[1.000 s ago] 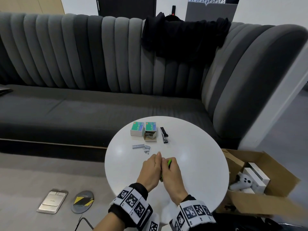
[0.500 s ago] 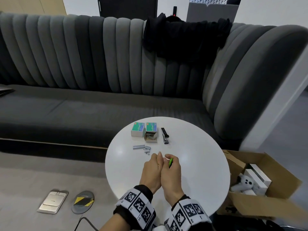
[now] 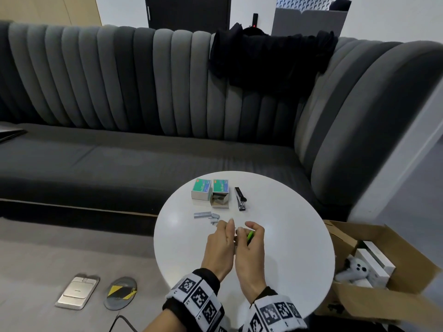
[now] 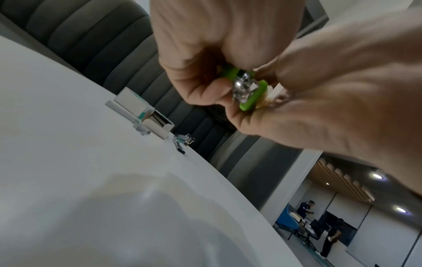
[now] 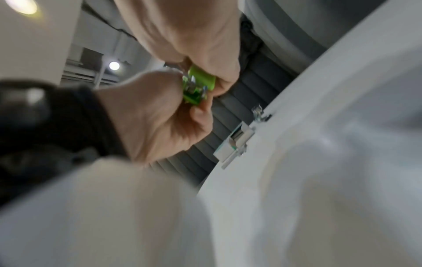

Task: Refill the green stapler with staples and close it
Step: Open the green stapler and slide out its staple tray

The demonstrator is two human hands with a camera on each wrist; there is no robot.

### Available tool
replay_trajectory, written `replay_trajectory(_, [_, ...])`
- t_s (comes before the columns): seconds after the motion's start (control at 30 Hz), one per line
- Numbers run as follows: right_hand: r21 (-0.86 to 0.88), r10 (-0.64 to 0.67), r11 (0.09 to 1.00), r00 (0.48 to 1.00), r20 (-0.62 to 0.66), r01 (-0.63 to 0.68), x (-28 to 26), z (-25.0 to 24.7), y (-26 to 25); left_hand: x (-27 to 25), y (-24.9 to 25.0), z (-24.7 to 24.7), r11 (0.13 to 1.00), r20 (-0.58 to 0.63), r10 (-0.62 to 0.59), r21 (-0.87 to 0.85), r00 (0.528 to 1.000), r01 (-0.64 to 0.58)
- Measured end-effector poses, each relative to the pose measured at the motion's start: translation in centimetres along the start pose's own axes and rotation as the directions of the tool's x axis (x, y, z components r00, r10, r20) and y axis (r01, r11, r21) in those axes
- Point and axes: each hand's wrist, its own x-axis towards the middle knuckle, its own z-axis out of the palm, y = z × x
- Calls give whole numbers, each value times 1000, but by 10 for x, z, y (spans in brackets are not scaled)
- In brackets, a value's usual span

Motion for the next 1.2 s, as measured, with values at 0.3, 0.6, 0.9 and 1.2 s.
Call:
replay_trajectory(0.3, [-178, 25, 984, 978, 207, 13, 16, -36, 0, 5, -6, -26, 980, 347, 96, 129, 933, -148])
replay_trajectory(0.6, [-276, 54, 961, 974, 219, 9, 22, -52, 14, 4, -24, -30, 953, 319, 15, 281, 947, -110])
replay_trajectory(0.9, [-527, 63, 839, 936, 348, 139, -2, -30, 48, -5, -49, -15, 984, 192, -175, 43, 966, 170])
replay_trajectory(1.2, [-477, 41, 867, 932, 361, 147, 11, -47, 44, 2, -68, -31, 994, 314, -102, 79, 944, 81])
